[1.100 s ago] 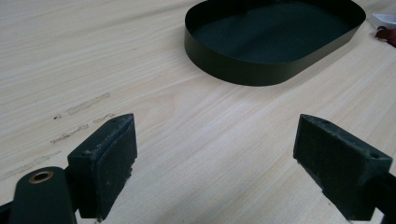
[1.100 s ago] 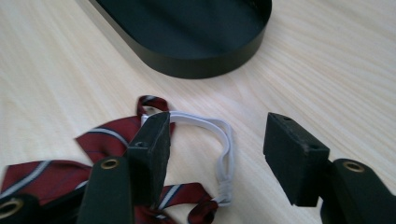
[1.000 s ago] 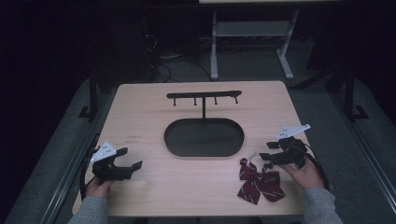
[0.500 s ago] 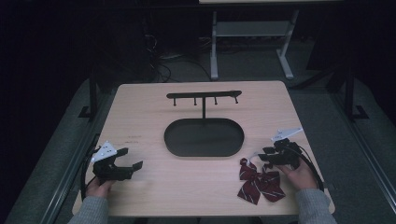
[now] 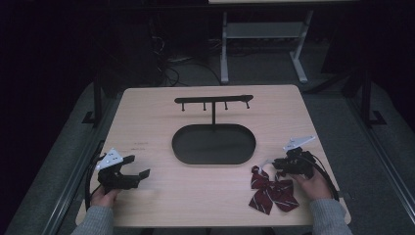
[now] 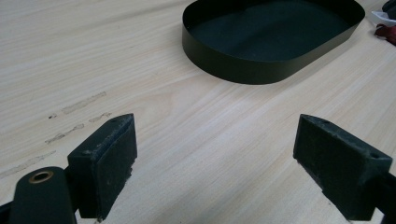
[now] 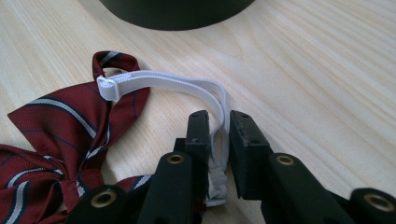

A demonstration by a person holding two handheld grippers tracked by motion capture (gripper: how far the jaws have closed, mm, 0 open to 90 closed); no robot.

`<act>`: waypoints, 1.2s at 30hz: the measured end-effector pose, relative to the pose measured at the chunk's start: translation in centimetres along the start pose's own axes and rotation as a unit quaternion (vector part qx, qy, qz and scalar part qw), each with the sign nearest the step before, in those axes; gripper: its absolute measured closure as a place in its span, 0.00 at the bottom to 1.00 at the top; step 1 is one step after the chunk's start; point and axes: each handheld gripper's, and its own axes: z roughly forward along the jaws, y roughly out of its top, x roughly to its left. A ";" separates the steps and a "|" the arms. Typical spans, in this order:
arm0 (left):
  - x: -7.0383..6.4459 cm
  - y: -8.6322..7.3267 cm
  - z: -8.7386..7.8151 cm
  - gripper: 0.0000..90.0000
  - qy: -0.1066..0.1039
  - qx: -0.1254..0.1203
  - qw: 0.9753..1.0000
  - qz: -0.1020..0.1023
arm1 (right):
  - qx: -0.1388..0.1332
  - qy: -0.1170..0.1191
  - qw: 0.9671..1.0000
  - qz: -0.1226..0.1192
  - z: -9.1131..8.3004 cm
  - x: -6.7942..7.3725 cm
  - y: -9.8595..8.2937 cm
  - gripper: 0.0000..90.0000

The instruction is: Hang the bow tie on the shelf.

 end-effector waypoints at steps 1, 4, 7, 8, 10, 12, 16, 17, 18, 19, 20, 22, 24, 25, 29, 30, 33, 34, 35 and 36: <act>0.0 0.0 0.0 0.14 0.000 0.000 1.000 -0.001 | 0.002 -0.001 1.000 0.001 0.0 0.0 0.0 0.88; 0.0 0.0 0.0 0.14 0.000 0.001 1.000 -0.001 | 0.001 0.003 1.000 0.004 0.0 -0.1 -0.1 0.89; 0.0 0.0 0.0 0.14 -0.001 0.000 1.000 0.000 | 0.001 0.003 1.000 0.002 0.1 -0.1 -0.1 0.90; 0.0 0.0 0.0 0.14 0.000 0.002 1.000 0.000 | 0.002 0.002 1.000 0.002 0.1 -0.1 -0.1 0.91; -0.1 0.0 0.0 0.14 -0.001 0.000 1.000 -0.002 | 0.004 0.005 1.000 0.004 0.1 -0.1 -0.1 0.93; -0.1 0.0 0.0 0.14 0.000 0.002 1.000 0.000 | 0.003 0.006 1.000 0.004 0.1 -0.2 -0.2 0.94; -0.1 0.0 0.1 0.14 -0.001 0.002 1.000 0.000 | 0.001 0.007 1.000 0.007 0.1 -0.2 -0.2 0.95; -0.1 0.0 0.1 0.14 -0.001 0.002 1.000 0.000 | 0.001 0.007 1.000 0.007 0.1 -0.2 -0.2 0.95; -0.1 0.0 0.1 0.14 -0.002 0.004 1.000 0.002 | -0.003 0.009 1.000 0.007 0.0 -0.2 -0.4 0.96; -0.1 0.0 0.1 0.14 -0.002 0.004 1.000 0.002 | -0.003 0.009 1.000 0.007 0.0 -0.2 -0.4 0.96; -0.1 0.0 0.0 0.14 -0.001 0.005 1.000 0.003 | -0.002 0.011 1.000 0.011 0.0 -0.3 -0.4 0.96; -0.1 0.0 0.1 0.14 0.000 0.003 1.000 0.001 | -0.001 0.011 1.000 0.015 -0.1 -0.3 -0.4 0.97; -0.1 0.0 0.0 0.14 0.000 0.003 1.000 0.000 | -0.004 0.014 1.000 0.013 -0.1 -0.3 -0.4 0.97; -0.1 0.0 0.0 0.14 0.000 0.003 1.000 0.000 | -0.003 0.017 1.000 0.015 -0.2 -0.3 -0.4 0.97; -0.1 0.0 0.1 0.14 0.000 0.003 1.000 0.002 | -0.017 0.022 1.000 0.011 -0.7 0.1 0.0 0.97; -0.1 0.0 0.0 0.14 0.000 0.003 1.000 0.001 | -0.022 0.021 1.000 0.005 -0.9 0.3 0.2 0.97; -0.1 0.0 0.0 0.14 0.001 0.003 1.000 0.001 | -0.027 0.019 0.999 -0.002 -1.3 0.7 0.5 0.97; -0.1 0.0 0.0 0.14 0.001 0.003 1.000 0.000 | -0.030 0.021 0.999 -0.004 -1.4 0.8 0.6 0.98; -0.1 0.0 0.0 0.14 0.001 0.003 1.000 0.002 | -0.036 0.021 0.999 -0.007 -1.4 0.9 0.8 0.98; -0.1 0.0 0.0 0.14 0.001 0.003 1.000 0.002 | -0.038 0.022 0.999 -0.006 -1.6 1.0 0.9 0.98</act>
